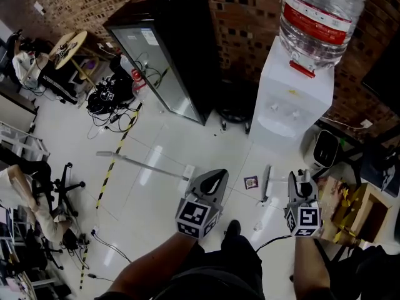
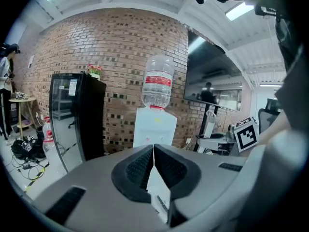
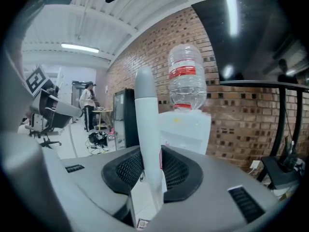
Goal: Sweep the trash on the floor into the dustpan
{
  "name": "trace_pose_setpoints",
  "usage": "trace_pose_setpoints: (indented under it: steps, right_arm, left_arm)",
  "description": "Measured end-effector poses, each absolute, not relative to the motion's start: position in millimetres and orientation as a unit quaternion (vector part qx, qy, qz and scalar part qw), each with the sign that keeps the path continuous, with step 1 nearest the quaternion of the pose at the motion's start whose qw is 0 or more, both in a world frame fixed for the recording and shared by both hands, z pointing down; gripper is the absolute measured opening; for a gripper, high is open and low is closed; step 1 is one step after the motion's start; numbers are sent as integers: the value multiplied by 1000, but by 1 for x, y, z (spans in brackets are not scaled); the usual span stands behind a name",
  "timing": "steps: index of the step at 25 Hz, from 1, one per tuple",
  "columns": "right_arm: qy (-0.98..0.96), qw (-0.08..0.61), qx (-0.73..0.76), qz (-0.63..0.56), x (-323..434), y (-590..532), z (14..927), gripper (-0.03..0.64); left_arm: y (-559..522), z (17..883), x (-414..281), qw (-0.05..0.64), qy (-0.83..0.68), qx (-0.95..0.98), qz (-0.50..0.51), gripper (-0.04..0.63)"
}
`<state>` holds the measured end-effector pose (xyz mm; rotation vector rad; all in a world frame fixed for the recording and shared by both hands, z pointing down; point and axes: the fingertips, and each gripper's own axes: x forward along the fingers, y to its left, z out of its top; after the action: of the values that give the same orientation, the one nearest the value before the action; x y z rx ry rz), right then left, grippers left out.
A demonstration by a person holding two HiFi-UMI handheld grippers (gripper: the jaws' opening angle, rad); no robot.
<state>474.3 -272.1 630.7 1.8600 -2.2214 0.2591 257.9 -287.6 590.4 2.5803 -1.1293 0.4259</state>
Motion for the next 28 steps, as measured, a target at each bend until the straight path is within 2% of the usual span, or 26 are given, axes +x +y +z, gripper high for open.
trace_pose_setpoints:
  steps: [10, 28]
  right_arm:
    - [-807, 136, 564, 108, 360, -244, 639, 123]
    - [-789, 138, 580, 149, 118, -211, 631, 124]
  left_arm:
    - [-266, 584, 181, 159, -397, 892, 146, 15]
    - [-256, 554, -47, 155, -369, 908, 122, 15]
